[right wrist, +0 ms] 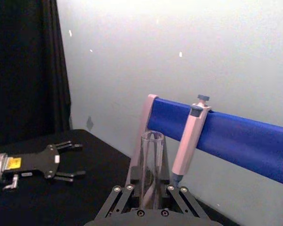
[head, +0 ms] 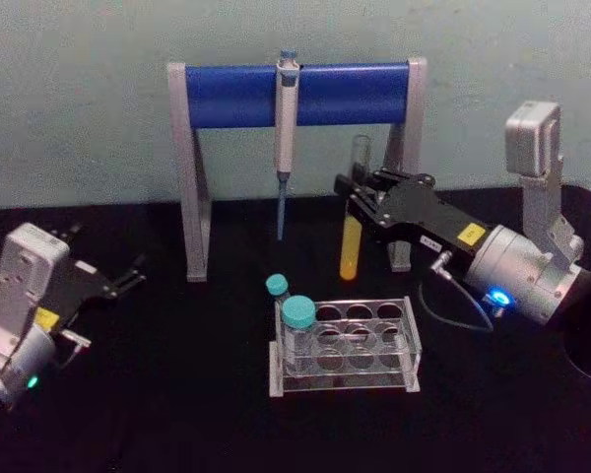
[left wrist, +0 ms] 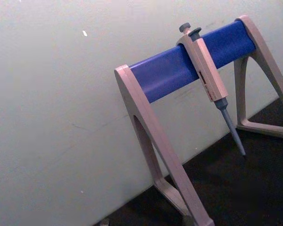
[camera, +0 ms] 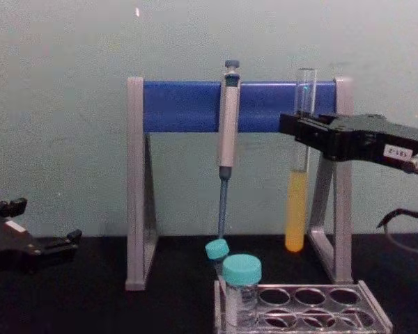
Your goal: Pick up the test tube from the test tube rack, shake it, then place it back into the test tube rack.
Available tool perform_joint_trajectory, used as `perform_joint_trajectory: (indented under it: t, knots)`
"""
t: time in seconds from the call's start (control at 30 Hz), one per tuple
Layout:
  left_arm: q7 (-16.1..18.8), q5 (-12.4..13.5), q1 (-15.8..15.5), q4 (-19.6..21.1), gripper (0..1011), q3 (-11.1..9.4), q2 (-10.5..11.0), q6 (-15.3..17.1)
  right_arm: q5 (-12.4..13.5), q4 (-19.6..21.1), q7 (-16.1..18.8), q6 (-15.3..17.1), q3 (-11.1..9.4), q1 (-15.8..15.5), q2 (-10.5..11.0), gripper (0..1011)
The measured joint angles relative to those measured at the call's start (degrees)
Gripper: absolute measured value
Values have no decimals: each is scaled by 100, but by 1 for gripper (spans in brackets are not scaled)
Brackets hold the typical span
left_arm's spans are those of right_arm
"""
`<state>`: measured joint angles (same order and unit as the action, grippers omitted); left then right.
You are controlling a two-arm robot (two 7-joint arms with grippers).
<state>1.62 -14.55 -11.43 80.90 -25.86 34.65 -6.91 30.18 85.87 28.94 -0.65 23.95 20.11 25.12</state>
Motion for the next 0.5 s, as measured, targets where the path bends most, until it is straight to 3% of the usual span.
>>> perform_joint_trajectory:
  t: [0.3,0.5]
  knots:
    - [0,0,0,0,1001,0,0,0,-52,80,-95,6,-117,-84,92,232]
    - [0,0,0,0,1001,0,0,0,-71,425,-237,130,-312,-397,329,232]
